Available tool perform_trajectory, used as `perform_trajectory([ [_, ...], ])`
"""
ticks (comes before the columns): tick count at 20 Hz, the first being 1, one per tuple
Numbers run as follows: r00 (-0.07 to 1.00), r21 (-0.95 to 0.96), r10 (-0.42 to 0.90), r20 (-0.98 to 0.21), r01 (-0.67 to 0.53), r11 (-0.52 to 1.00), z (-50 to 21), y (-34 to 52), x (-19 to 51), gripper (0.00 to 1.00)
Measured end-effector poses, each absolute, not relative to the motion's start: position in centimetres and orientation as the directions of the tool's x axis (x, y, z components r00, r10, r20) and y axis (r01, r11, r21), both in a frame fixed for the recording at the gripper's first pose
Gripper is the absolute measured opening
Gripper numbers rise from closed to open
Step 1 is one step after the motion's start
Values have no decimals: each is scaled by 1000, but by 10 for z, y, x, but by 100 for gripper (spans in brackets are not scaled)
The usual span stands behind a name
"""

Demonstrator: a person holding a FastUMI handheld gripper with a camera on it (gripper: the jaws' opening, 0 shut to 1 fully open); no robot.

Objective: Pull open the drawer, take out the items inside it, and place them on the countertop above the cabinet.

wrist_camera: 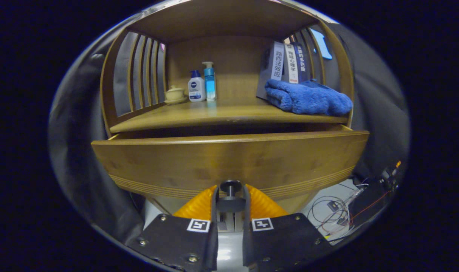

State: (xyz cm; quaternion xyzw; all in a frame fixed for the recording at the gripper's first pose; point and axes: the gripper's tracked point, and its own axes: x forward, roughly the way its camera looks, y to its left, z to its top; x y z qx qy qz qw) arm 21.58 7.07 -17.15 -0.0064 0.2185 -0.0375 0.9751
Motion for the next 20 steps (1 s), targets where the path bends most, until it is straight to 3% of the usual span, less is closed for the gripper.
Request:
perform_trajectory([
  [12, 836, -107, -168, -522, 131, 986, -181, 66, 93, 26],
  [17, 835, -119, -151, -529, 103, 987, -183, 71, 88, 26],
  [20, 868, -101, -101, -486, 59, 993, -162, 88, 83, 56],
])
